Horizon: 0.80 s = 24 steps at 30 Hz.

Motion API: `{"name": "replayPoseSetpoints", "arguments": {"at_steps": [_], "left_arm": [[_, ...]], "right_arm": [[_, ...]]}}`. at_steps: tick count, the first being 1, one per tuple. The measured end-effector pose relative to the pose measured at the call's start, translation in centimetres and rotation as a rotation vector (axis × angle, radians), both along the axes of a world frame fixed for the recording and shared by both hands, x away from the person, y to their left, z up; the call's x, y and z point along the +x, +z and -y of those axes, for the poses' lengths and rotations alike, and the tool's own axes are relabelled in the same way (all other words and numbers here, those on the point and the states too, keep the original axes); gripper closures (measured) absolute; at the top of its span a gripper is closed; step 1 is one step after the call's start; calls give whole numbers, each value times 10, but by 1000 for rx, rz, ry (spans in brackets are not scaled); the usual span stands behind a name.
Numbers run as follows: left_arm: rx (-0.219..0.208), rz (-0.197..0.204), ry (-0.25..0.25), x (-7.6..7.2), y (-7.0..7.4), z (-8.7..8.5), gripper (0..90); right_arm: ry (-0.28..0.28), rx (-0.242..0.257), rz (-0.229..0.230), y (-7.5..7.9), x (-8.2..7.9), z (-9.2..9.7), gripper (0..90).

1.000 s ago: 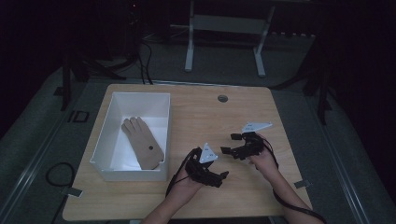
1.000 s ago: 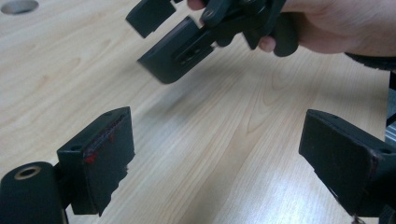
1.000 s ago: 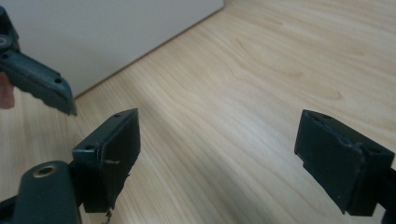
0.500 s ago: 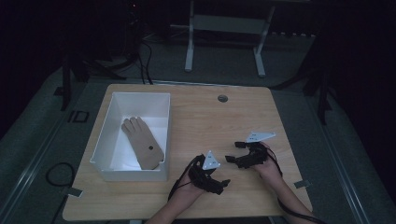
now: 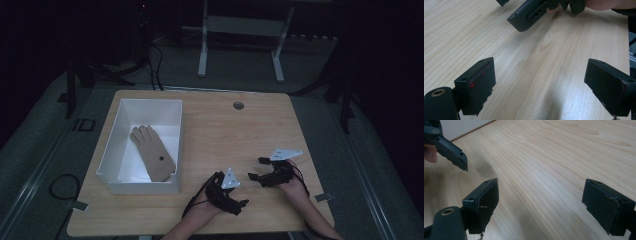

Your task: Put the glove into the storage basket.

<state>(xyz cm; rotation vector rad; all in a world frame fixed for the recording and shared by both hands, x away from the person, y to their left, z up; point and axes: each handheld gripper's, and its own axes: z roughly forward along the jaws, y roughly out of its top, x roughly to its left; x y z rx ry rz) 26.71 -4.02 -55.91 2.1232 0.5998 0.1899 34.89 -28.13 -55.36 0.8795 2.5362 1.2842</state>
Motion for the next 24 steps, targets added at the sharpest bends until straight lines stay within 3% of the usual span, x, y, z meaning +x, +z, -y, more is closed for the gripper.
{"name": "replayPoseSetpoints", "arguments": {"at_steps": [15, 24], "left_arm": [[20, 5, -26, -5, -12, 3, 103], [11, 31, -30, -8, -13, 2, 103]], "right_arm": [[-25, -35, 15, -7, -17, 19, 137], [-48, -16, 38, -8, -17, 25, 139]]}}
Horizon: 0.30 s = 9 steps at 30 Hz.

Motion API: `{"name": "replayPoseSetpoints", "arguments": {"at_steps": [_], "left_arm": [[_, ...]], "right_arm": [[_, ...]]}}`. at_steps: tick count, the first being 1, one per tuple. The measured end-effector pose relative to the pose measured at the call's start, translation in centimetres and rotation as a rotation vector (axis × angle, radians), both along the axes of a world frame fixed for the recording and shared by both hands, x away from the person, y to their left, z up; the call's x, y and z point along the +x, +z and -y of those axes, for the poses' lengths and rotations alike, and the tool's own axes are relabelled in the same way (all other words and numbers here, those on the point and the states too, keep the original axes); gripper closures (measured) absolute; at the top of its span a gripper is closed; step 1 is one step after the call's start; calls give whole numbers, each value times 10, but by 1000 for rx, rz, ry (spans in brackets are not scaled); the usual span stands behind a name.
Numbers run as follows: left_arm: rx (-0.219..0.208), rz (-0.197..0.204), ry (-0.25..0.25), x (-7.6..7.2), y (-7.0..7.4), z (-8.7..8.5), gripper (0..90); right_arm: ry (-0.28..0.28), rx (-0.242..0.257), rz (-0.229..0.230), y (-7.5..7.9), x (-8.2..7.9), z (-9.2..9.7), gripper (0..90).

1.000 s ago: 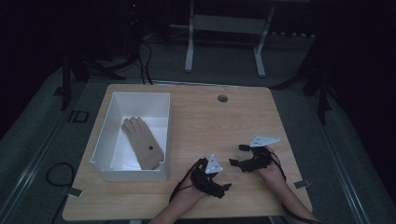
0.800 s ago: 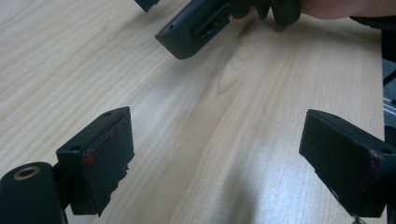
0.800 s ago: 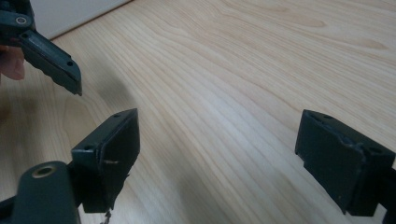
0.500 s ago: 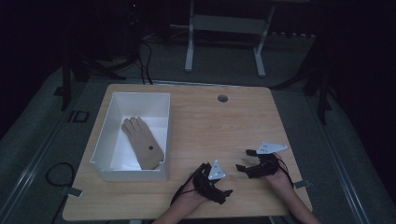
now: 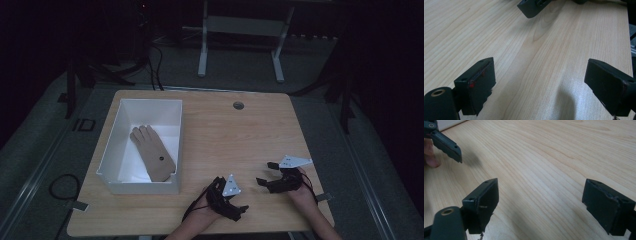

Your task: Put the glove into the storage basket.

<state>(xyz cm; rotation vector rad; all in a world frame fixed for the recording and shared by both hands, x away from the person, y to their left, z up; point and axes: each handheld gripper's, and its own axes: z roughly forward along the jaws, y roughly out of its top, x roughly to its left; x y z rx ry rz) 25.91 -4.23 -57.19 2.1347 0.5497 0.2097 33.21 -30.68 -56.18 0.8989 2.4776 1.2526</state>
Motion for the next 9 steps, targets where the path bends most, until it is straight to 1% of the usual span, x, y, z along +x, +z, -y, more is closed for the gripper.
{"name": "replayPoseSetpoints", "arguments": {"at_steps": [5, 9], "left_arm": [[7, 4, -6, 0, -1, 1, 103], [5, 2, -5, 1, 0, 1, 103]], "right_arm": [[-5, -7, 0, 0, 0, -1, 138], [-9, -7, -5, -1, 1, 0, 138]]}}
